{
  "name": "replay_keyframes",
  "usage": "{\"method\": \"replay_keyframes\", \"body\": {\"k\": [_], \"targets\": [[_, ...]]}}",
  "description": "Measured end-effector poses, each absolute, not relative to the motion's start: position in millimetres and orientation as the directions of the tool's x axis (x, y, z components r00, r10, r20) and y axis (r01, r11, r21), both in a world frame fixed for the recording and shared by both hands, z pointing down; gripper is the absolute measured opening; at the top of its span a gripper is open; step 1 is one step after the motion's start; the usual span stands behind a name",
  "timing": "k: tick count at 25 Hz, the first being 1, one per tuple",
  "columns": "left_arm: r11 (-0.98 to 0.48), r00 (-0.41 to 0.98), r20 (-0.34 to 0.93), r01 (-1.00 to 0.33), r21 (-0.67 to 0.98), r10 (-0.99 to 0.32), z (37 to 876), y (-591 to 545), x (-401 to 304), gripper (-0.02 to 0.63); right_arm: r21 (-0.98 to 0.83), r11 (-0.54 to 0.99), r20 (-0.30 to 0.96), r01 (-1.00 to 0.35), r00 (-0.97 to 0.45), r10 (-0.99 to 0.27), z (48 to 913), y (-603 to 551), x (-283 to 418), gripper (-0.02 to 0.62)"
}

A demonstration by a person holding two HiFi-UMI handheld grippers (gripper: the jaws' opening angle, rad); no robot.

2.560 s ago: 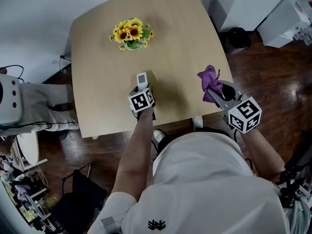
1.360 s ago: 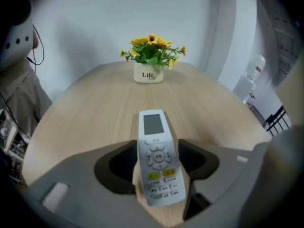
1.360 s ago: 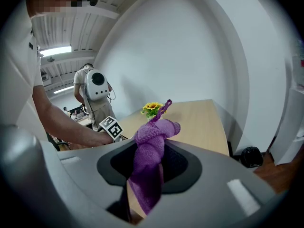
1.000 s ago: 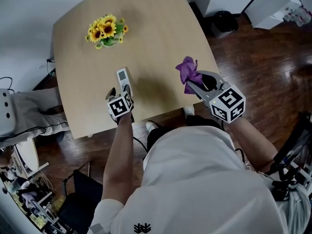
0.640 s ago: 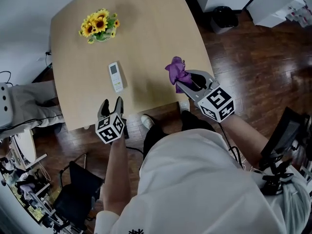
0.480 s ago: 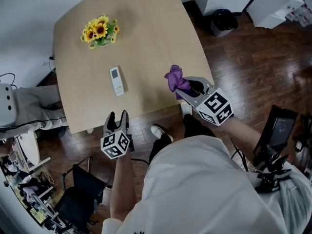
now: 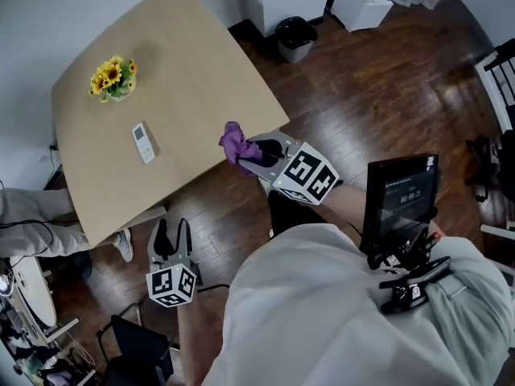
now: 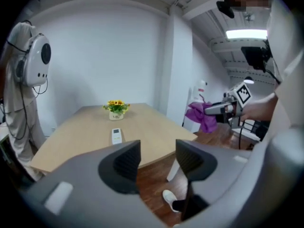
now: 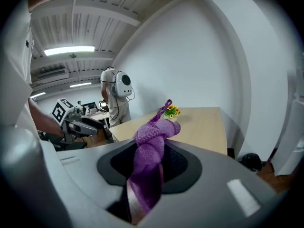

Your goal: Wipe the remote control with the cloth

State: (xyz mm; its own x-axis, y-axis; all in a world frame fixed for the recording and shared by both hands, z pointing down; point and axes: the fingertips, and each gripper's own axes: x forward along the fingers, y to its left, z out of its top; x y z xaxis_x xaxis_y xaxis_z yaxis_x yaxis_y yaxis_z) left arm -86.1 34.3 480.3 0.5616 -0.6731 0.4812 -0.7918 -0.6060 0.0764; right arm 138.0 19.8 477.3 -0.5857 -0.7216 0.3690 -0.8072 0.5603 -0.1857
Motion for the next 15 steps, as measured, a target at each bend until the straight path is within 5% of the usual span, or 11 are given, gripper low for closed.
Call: {"method": "replay_keyframes", "body": {"k": [15], "targets": [[-0.692,0.698,0.415,-0.695,0.196,-0.583,454.6,220.2,-38.9,0.252,-0.099,0.584,0.382,-0.805,-0.573,-0.725,418.9,212.1,154.4,0.127]]}}
